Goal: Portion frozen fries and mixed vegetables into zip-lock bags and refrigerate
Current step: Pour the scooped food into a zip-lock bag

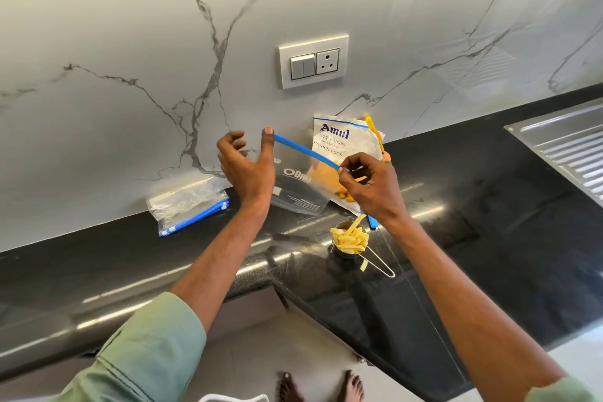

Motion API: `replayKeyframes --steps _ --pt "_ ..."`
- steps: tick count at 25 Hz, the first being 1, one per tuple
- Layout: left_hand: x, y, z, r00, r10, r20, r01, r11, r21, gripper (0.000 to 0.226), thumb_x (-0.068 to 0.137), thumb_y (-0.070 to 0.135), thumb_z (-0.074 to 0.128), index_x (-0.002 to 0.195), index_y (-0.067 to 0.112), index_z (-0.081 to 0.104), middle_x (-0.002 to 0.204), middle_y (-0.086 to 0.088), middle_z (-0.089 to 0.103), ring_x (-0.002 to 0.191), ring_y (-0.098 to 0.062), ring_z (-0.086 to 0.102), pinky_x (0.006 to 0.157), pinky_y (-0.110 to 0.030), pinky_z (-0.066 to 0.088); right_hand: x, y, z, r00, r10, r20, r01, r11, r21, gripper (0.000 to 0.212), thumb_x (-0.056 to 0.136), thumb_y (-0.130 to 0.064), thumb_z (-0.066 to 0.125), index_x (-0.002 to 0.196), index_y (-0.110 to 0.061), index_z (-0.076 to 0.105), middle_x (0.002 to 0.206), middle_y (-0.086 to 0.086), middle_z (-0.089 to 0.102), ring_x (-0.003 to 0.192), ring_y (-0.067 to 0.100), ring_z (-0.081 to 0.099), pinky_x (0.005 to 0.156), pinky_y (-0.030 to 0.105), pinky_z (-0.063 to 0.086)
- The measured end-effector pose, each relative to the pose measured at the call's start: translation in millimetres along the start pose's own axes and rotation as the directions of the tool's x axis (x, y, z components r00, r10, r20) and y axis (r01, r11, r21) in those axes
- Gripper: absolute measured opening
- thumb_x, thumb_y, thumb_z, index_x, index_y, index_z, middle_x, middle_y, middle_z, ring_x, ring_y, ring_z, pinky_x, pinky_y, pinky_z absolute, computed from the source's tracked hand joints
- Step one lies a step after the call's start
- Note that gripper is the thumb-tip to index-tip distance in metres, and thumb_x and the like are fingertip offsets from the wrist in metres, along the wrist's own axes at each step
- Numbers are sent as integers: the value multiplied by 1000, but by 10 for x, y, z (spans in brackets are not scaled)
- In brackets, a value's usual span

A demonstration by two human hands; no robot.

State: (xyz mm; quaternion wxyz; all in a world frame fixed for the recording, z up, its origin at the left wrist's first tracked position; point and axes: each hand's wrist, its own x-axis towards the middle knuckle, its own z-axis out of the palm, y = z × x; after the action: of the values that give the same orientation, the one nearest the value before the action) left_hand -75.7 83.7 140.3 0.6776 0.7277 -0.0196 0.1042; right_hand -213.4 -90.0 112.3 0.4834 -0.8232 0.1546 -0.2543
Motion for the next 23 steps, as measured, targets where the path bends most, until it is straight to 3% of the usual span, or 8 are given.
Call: replayKeyframes --steps 1,3,6,11,17,23 --pt "-95 7 -13 1000 -18 -2 18 1000 21 47 86 55 75 110 21 52 100 5 53 92 -11 54 87 -30 51 -22 -4 7 1000 0 -7 0 1000 9 6 94 -19 76 97 -17 71 93 -6 72 83 14 71 69 44 64" --pt "-359 16 -3 978 -135 160 135 991 12 46 86 54 76 104 18 54 97 0 60 85 -13 62 79 -27 56 -93 -40 51 999 -34 -9 34 999 -2 7 95 -19 76 100 -17 71 94 -7 73 82 13 72 67 40 64" --pt "-643 -30 65 879 -309 365 350 935 -53 38 86 42 79 106 11 67 98 -8 74 85 -18 76 71 -26 61 -233 -96 174 991 -135 23 136 989 -48 12 95 -17 75 107 -15 71 101 -9 73 85 7 72 69 31 63" --pt "-684 -117 30 859 -343 380 418 899 -133 21 90 20 78 106 8 75 93 -7 78 88 -22 77 73 -28 63 -401 -79 316 981 -193 24 194 979 -67 18 95 -19 76 112 -13 72 105 -7 75 89 4 73 77 30 63" --pt "-741 -195 -19 811 -376 449 488 857 -165 24 93 19 74 113 7 77 100 -9 79 92 -22 76 82 -32 63 -490 -12 361 999 -46 -12 47 997 66 19 91 -19 82 109 -14 77 102 -7 78 92 8 76 80 40 65" --pt "-720 -179 -8 783 -396 480 517 843 -148 19 96 17 70 110 7 77 101 -10 78 94 -23 77 77 -29 63 -490 -35 332 999 36 4 -36 986 164 20 88 -21 85 105 -14 77 100 -7 79 92 9 77 83 38 65"
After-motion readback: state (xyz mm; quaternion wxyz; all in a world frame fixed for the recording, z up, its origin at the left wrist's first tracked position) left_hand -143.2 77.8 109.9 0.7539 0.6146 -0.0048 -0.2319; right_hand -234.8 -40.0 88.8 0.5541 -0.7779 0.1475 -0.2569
